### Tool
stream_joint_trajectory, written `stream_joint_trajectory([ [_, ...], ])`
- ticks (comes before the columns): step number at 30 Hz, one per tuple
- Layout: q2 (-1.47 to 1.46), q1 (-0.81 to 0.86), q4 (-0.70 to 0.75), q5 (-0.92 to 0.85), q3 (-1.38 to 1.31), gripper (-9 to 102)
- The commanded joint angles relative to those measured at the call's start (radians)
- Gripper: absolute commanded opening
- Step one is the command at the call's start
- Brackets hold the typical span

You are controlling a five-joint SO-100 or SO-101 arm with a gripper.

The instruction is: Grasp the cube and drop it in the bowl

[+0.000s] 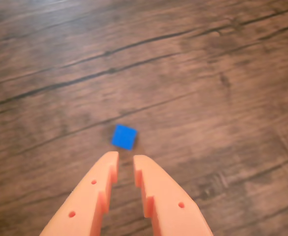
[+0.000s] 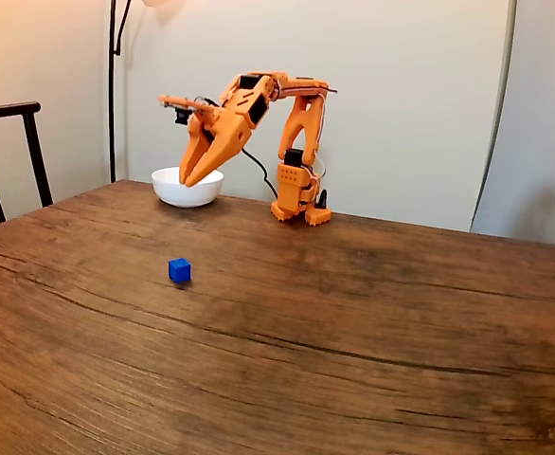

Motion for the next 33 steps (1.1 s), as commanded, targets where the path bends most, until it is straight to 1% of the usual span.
stream_joint_trajectory([
  [1,-0.018,-0.015,-0.032,-0.026,-0.052,4],
  [2,-0.029,-0.017,-0.032,-0.038,-0.052,5],
  [4,-0.054,-0.032,-0.032,-0.06,-0.052,12],
  [7,-0.092,-0.051,-0.034,-0.092,-0.052,28],
  [10,-0.117,-0.067,-0.052,-0.097,-0.051,40],
  [15,-0.178,-0.094,-0.166,-0.097,-0.037,52],
  [21,-0.324,-0.127,-0.278,-0.101,-0.052,59],
  [25,-0.405,-0.147,-0.307,-0.16,-0.052,59],
  [29,-0.445,-0.17,-0.337,-0.16,-0.052,58],
  [33,-0.465,-0.179,-0.337,-0.161,-0.052,58],
])
